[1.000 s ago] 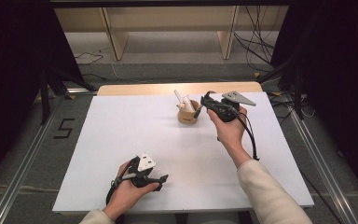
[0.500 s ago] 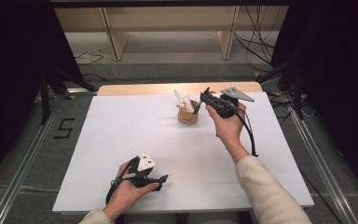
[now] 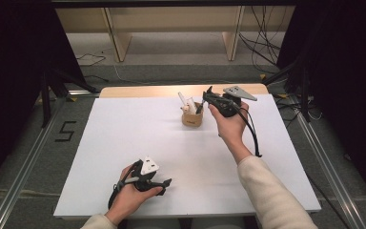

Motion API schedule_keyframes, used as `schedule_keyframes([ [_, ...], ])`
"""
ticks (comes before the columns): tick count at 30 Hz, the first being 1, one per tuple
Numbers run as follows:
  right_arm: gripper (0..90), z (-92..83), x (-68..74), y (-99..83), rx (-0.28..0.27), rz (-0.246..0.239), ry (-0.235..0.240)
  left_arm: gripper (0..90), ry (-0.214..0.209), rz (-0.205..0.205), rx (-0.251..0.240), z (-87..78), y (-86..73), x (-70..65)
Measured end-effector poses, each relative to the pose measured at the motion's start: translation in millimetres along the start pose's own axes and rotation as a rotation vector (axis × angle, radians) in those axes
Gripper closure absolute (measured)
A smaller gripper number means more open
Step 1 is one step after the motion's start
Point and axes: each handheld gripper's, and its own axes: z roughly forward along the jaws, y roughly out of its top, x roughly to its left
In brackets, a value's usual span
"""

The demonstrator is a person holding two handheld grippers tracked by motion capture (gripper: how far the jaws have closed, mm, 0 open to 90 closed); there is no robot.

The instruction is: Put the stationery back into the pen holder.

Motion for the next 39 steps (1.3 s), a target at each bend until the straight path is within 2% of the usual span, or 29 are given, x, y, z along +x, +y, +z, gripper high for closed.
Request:
schedule_keyframes([
  [10,79.6,5.3,-1.5,0.6,-0.001,0.009,-0.014,30.0,0.001,0.001,0.004,0.3,-0.1,-0.2],
  [39,79.4,24.7,-0.1,-12.8,0.044,-0.059,-0.052,30.0,-0.002,0.000,0.008,0.8,-0.3,0.2],
])
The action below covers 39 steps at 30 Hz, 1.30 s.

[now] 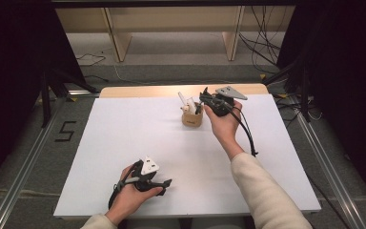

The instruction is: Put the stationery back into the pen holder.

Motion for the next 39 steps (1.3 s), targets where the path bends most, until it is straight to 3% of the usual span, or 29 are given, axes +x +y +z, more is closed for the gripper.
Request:
schedule_keyframes([
  [12,79.3,9.0,3.6,-11.4,0.028,-0.039,-0.005,30.0,0.000,0.000,-0.001,0.3,-0.2,0.5],
  [27,79.4,14.7,2.0,-14.3,0.039,-0.050,-0.002,30.0,-0.003,0.000,0.001,1.5,-0.2,-0.1],
  [31,79.3,21.8,0.5,-27.9,0.093,-0.061,-0.003,30.0,0.000,0.004,-0.001,0.5,-0.1,0.7],
  [34,79.1,23.1,1.6,-32.2,0.079,-0.062,-0.008,30.0,0.001,-0.002,-0.003,0.4,-0.1,1.4],
  [36,78.2,23.3,2.0,-30.5,0.085,-0.065,-0.009,30.0,0.000,0.001,0.001,0.5,-0.2,1.5],
  [39,68.9,22.9,-0.8,-30.7,0.099,-0.064,-0.019,30.0,-0.001,0.000,-0.003,0.2,0.0,1.1],
])
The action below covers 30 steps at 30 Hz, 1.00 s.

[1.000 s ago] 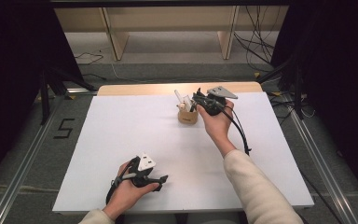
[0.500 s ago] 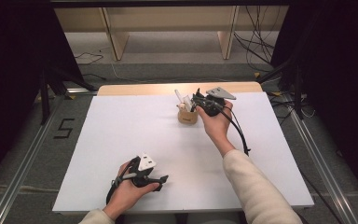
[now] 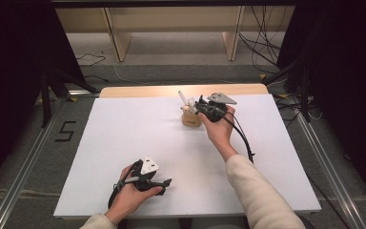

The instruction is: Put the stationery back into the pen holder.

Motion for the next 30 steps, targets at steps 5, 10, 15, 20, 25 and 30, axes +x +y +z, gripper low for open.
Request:
schedule_keyframes([
  [5,56.4,-3.2,-3.7,-3.7,0.027,0.004,-0.005,30.0,0.003,-0.009,0.000,-0.1,-0.4,1.3],
  [10,49.1,-7.8,-7.4,-5.7,0.045,0.006,0.001,30.0,0.005,-0.006,-0.002,-0.3,-0.4,1.8],
  [15,41.9,-16.0,-10.1,-5.1,0.045,0.022,0.008,30.0,0.006,-0.010,0.000,-1.0,-0.7,3.1],
  [20,36.8,-25.5,-13.1,-7.9,0.058,0.035,0.007,30.0,0.010,-0.012,0.000,-2.0,-1.0,4.4],
  [25,35.2,-37.3,-15.9,-14.1,0.083,0.027,0.018,29.9,0.012,-0.023,0.000,-2.4,-1.8,6.7],
  [30,34.7,-51.2,-17.3,-22.6,0.101,0.010,0.031,29.8,0.019,-0.027,0.001,-4.8,-3.7,10.7],
])
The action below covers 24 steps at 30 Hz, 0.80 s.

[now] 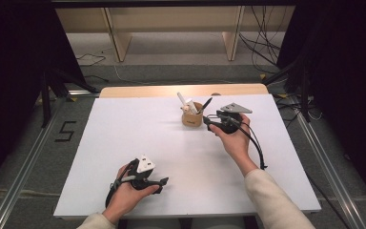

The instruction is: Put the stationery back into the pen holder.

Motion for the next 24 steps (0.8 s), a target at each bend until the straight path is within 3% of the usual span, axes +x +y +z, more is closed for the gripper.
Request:
schedule_keyframes([
  [7,34.6,-20.3,1.3,-14.3,0.018,-0.024,0.026,29.8,0.012,-0.025,-0.007,-3.7,-2.6,6.0],
  [24,32.6,-59.7,6.0,-37.8,0.049,-0.052,0.078,29.2,0.017,-0.025,-0.008,-6.8,-3.6,10.1],
])
